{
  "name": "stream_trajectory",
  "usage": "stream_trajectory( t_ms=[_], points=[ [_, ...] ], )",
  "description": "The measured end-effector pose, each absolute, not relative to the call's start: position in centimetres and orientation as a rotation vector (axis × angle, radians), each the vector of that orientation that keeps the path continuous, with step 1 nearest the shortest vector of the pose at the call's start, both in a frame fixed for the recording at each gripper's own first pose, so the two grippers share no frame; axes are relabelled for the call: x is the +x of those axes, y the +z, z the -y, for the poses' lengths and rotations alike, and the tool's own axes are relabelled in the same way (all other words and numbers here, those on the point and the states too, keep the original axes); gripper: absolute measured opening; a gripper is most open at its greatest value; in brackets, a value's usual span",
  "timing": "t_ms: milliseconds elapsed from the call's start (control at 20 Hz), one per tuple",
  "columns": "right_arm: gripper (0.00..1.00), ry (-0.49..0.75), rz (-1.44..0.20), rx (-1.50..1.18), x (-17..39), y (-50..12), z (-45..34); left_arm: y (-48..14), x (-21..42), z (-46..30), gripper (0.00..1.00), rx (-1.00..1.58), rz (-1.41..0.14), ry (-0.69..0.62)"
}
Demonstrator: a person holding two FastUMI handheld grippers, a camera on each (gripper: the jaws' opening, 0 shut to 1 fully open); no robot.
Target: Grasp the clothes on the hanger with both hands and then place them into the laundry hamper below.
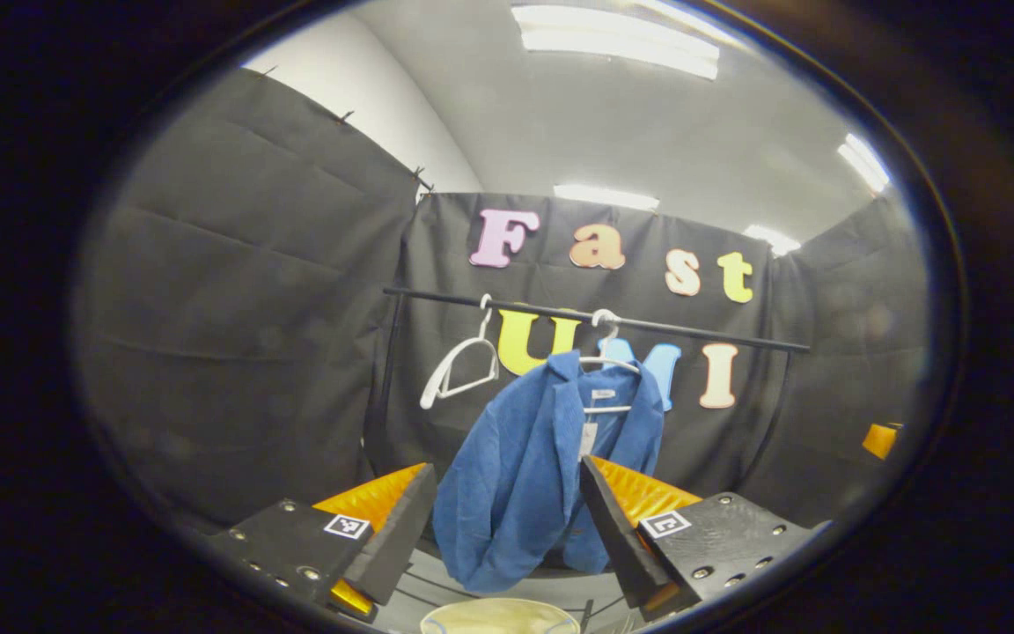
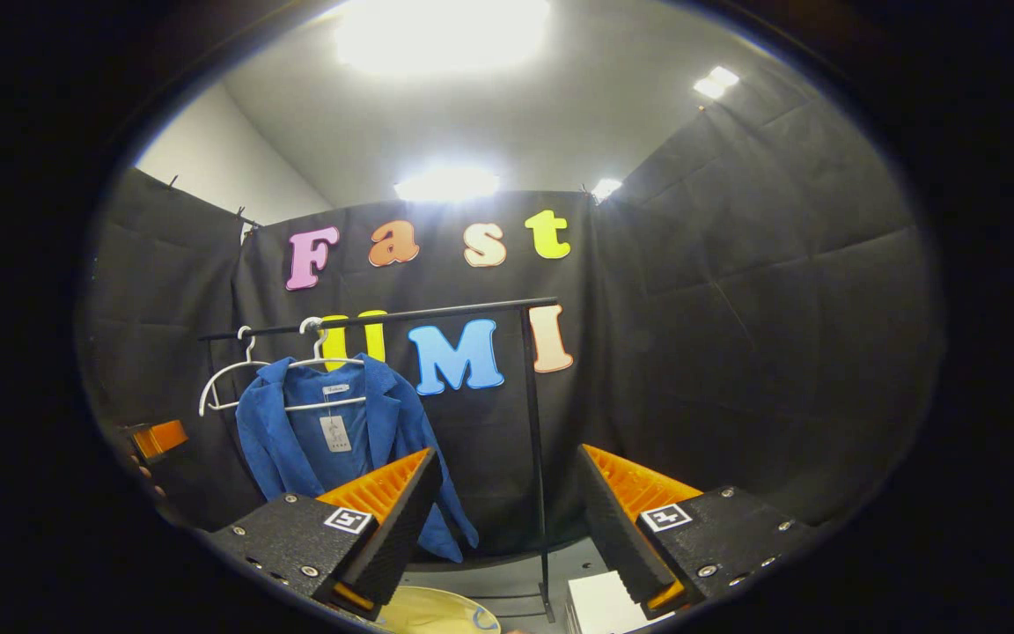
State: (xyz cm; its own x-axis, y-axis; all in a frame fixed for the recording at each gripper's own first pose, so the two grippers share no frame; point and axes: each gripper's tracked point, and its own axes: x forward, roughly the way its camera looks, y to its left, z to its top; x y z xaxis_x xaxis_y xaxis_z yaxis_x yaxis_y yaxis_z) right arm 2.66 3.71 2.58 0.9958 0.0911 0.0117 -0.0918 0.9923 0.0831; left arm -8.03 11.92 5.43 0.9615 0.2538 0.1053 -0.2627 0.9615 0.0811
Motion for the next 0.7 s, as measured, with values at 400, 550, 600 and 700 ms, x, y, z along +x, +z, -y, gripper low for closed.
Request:
stream_trajectory(
  t_ms=[400, 550, 600, 700],
  points=[
    [0.94, 0.195, -0.012, 0.109, 7.6, 3.7, -11.3, 7.3, -6.1, -11.6, 0.94, 0.193, 0.091, 0.165],
    [0.94, 0.251, -0.016, 0.133, 9.9, 4.1, -13.8, 6.7, -4.3, -10.2, 0.94, 0.173, 0.073, 0.136],
    [0.94, 0.27, -0.02, 0.135, 10.8, 3.9, -14.5, 6.7, -3.6, -9.6, 0.94, 0.173, 0.072, 0.13],
    [0.94, 0.303, -0.033, 0.144, 13.0, 3.2, -15.8, 6.5, -1.5, -8.6, 0.94, 0.182, 0.068, 0.127]
  ],
)
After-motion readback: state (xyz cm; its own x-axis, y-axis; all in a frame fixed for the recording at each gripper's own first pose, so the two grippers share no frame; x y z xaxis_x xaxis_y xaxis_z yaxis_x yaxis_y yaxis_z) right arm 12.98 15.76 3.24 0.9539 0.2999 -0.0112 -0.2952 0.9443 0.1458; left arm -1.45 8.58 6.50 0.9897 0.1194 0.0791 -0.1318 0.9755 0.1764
